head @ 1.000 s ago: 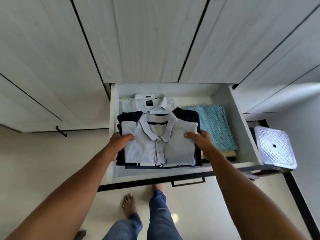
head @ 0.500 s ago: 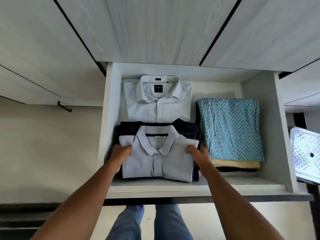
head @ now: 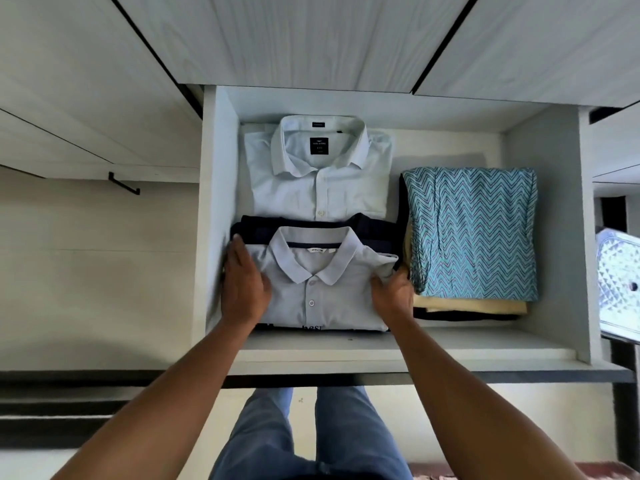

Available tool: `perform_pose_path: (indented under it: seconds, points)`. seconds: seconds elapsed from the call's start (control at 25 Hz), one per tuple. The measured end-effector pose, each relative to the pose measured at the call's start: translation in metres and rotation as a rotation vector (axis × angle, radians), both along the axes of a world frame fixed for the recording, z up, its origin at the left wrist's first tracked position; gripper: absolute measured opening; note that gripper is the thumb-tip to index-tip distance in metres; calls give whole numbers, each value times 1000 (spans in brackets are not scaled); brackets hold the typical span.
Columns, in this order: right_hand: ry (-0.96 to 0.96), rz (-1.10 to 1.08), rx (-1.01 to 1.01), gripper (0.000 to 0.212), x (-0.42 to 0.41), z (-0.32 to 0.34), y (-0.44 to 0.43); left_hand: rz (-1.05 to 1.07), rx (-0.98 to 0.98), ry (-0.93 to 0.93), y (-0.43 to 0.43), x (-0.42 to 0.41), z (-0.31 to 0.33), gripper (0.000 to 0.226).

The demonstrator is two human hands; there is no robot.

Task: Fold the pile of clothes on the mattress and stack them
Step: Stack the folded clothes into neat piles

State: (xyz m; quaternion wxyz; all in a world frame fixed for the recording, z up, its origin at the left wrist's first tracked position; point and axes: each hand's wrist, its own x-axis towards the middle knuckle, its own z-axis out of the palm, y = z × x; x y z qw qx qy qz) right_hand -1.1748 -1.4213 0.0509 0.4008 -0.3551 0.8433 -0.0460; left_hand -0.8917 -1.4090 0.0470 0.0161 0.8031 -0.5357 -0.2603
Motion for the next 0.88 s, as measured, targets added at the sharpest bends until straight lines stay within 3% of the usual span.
perform_pose_path:
  seconds: [0.12,0.24,0.4,0.72,0.88]
  points:
    - [67,109,-3,77,6,11,17,-412,-28,-227,15,2,10,99]
    - [140,233,-6,89,7,22,33,-540,81,-291,28,14,0,101]
    - [238,280,-11,74,16,37,39,-567,148,-312,30,18,17,86]
    - [268,343,-162,47,37,111,78,-727,-124,-136,51,7,86,74]
    - [347,393,-257,28,18,154,110,-741,-194,27,80,-11,124,54]
